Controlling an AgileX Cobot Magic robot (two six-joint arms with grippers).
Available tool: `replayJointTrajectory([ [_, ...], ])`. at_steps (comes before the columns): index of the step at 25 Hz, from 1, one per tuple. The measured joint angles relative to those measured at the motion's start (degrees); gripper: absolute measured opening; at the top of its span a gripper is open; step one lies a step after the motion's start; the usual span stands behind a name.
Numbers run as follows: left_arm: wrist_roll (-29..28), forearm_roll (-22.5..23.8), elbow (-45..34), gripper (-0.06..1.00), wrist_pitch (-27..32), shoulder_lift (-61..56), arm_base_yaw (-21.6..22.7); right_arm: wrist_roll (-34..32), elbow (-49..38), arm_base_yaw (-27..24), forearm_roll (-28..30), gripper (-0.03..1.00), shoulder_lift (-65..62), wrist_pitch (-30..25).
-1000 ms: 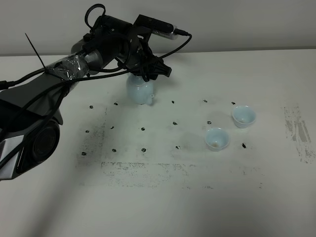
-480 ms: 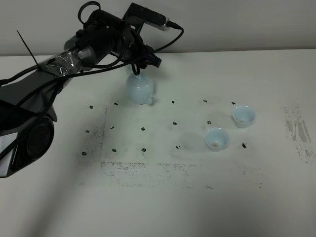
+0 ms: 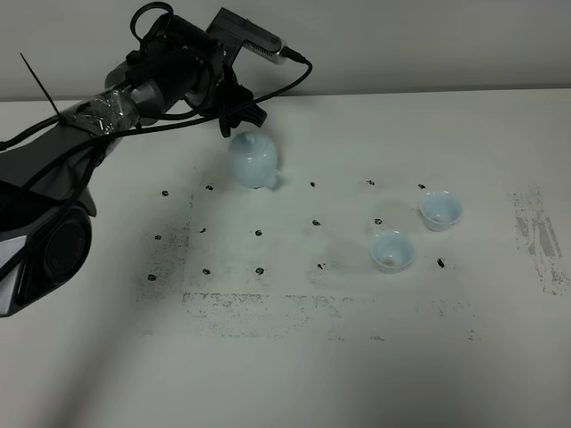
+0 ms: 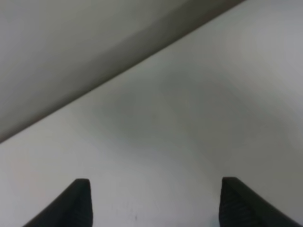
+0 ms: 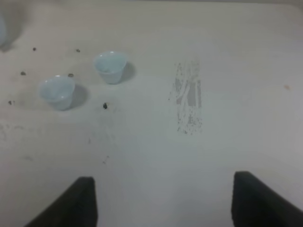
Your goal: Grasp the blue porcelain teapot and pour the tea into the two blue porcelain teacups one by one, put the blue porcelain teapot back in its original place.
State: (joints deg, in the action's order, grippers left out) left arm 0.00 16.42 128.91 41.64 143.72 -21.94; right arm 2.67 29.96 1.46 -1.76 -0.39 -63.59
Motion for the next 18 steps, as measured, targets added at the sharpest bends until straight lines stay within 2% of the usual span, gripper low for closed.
replayJointTrajectory([
  [18, -0.56, -0.01, 0.02, 0.55, 11.69, 0.00, 0.00, 0.00, 0.00, 0.00, 0.00, 0.57, 0.00, 0.00],
])
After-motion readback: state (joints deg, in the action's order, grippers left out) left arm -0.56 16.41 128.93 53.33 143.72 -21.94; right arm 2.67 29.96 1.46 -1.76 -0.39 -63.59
